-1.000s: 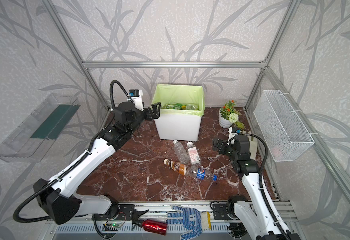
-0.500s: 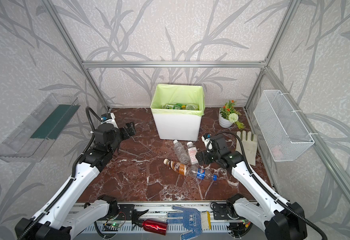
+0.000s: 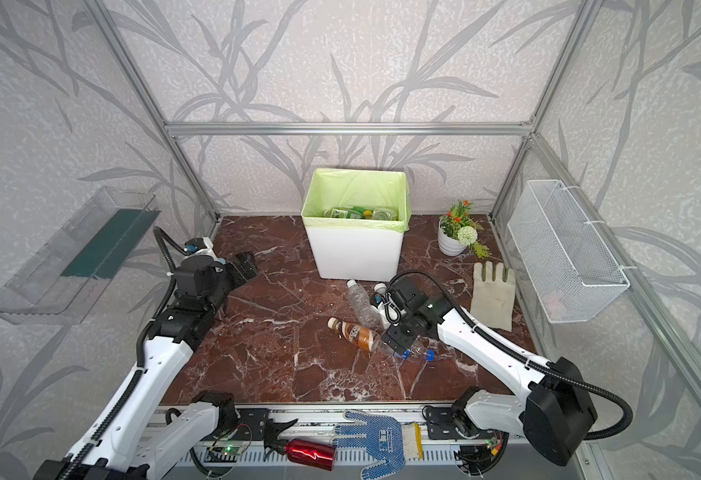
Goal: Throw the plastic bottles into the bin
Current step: 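Withdraw the left gripper while the right gripper reaches to the clear bottle, then close the right gripper on the clear water bottle lying on the table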
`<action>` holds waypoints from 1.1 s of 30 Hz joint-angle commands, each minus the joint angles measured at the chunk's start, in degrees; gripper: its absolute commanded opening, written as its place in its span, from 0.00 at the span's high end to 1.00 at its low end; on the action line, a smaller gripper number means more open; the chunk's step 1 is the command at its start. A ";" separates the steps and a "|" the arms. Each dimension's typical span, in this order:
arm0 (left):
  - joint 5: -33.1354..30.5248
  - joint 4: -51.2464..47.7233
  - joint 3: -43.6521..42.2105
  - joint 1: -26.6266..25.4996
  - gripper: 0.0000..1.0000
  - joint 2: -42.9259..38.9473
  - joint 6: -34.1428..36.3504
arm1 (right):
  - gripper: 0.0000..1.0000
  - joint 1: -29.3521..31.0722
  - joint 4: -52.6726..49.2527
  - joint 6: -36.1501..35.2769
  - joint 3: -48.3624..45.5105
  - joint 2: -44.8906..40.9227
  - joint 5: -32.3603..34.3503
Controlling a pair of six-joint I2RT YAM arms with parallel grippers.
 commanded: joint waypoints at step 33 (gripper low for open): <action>2.89 0.09 -0.64 1.94 0.01 2.62 -2.64 | 0.50 5.25 -9.53 -2.86 8.23 10.21 6.91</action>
